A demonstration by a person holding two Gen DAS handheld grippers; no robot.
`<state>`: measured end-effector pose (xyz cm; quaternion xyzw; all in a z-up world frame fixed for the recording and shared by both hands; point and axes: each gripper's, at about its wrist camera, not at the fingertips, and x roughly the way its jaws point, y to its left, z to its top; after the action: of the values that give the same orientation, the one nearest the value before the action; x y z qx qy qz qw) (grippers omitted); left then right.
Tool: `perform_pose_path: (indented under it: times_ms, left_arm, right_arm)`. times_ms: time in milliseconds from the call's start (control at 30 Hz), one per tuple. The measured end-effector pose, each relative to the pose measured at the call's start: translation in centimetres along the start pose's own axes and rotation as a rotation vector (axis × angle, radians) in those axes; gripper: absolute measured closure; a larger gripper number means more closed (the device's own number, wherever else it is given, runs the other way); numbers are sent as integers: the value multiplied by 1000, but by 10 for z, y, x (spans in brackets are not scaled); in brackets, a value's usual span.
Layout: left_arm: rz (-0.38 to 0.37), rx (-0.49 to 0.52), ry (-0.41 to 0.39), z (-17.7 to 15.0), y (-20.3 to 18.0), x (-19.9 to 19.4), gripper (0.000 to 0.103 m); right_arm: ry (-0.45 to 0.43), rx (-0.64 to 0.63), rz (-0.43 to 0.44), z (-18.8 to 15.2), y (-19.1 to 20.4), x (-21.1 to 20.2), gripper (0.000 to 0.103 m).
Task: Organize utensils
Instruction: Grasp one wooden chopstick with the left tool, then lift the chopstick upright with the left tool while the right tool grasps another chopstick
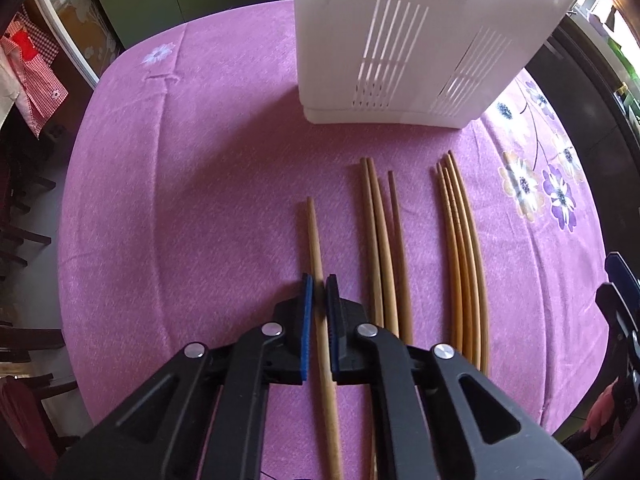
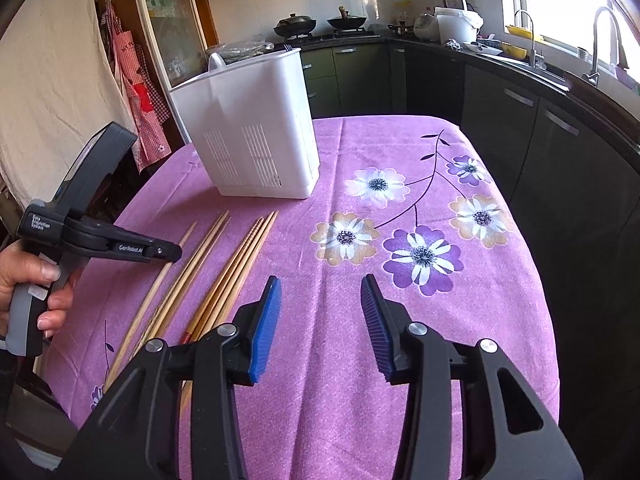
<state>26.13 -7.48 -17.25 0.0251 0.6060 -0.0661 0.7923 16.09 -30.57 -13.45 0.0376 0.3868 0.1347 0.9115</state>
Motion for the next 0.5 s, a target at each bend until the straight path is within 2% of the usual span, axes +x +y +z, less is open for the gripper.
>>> perform_pose_path:
  times_ms: [100, 233, 400, 500]
  left_arm:
    - [-40, -16, -24, -1, 5, -11, 97]
    - [-50, -28, -137, -7, 13, -51, 97]
    - [-36, -19, -325, -23, 23, -123, 97]
    - [-32, -20, -389, -34, 25, -149, 97]
  right_arm:
    - [-2, 1, 1, 0, 1, -2, 61]
    - [-12, -4, -1, 0, 4, -7, 61]
    - [-22, -3, 4, 1, 5, -12, 61]
    - [-18, -4, 15, 1, 8, -11, 61]
